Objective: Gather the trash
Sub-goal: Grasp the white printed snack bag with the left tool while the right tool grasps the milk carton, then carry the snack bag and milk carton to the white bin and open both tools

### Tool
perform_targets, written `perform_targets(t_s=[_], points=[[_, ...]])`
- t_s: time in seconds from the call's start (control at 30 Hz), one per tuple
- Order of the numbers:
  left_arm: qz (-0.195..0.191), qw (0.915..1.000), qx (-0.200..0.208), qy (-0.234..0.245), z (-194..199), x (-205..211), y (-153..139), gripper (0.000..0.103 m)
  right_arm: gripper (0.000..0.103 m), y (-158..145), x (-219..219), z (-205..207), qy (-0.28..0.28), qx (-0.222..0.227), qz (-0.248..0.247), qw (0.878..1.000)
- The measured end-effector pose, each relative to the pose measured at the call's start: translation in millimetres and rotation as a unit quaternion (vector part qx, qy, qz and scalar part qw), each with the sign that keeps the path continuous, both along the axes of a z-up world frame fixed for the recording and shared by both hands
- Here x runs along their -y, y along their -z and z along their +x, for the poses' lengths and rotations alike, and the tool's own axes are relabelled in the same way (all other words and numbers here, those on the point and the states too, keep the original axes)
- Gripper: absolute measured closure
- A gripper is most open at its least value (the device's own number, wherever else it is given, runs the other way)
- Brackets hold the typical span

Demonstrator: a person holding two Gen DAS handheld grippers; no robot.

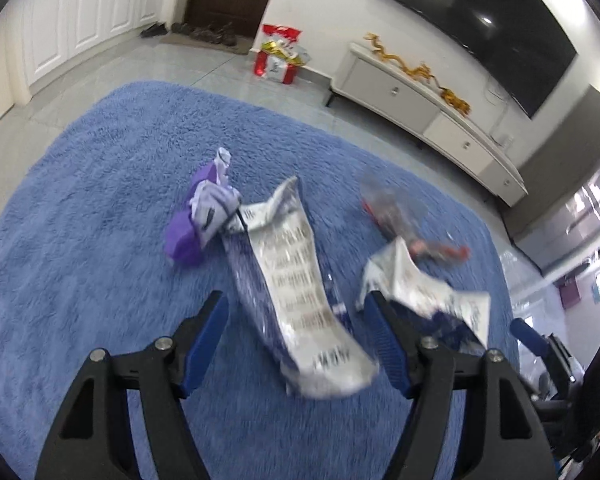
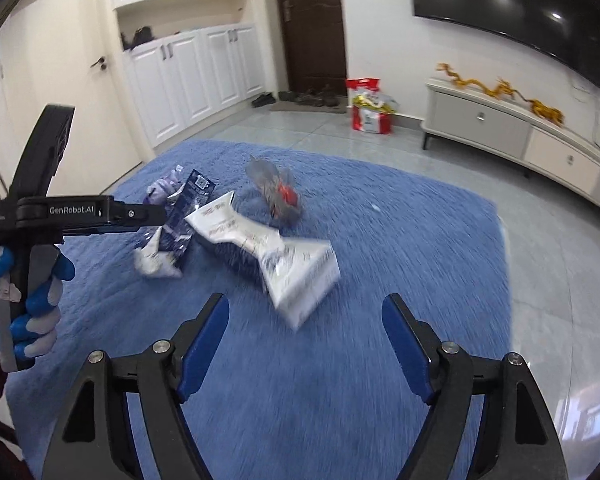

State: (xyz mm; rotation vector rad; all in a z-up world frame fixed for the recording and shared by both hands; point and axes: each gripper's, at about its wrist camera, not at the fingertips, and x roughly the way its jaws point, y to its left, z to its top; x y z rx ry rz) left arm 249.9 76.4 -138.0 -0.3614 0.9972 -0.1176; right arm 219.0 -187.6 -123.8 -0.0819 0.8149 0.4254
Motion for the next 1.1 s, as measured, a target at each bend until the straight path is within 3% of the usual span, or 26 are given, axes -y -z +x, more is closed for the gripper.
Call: perform_targets(t_s=[0.13,0.3,0.4,0.47,0.53,0.7,0.93,1.1], points=[[-0.019,0.9993,-0.025,-0.019,16.1,-2.5,14.0,0.034,0.025,10.8,-17.7,36.4,-0.035,-0.007,-0.005,0.999],[-0.003,0.9994,-0.020,-0.027,21.5,2.9,14.4,0.036,0.026,21.9,-36.5,58.3,-0.070,-0.021,-0.011,0.997],[0.001,0.9994,-0.017,-0.028,24.9,7.4,13.7,0.036,0.037,28.2,-43.6,60.7,-0.087,-0.036,-0.024,0.995],[0.002,0.9995,-0.016,-0.028,24.1,8.7,14.3,0.036,0.051,31.6,-47.3,54.3,-0.095,-0.043,-0.043,0.994],[0.007,0.9994,-0.016,-0.030,20.5,11.3,14.7,0.038,0.051,33.4,-50.2,43.1,-0.100,-0.043,-0.063,0.992],[0.023,0.9992,-0.012,-0.031,4.4,15.1,15.7,0.050,0.051,31.7,-39.5,16.8,-0.092,-0.051,-0.059,0.993],[0.037,0.9992,-0.011,-0.012,-24.1,24.0,16.0,0.054,0.051,31.0,-14.6,-30.9,-0.053,-0.060,-0.022,0.997],[0.015,0.9997,-0.014,0.014,-52.2,26.5,17.5,0.060,0.051,31.2,5.5,-71.0,-0.017,-0.068,0.008,0.998]])
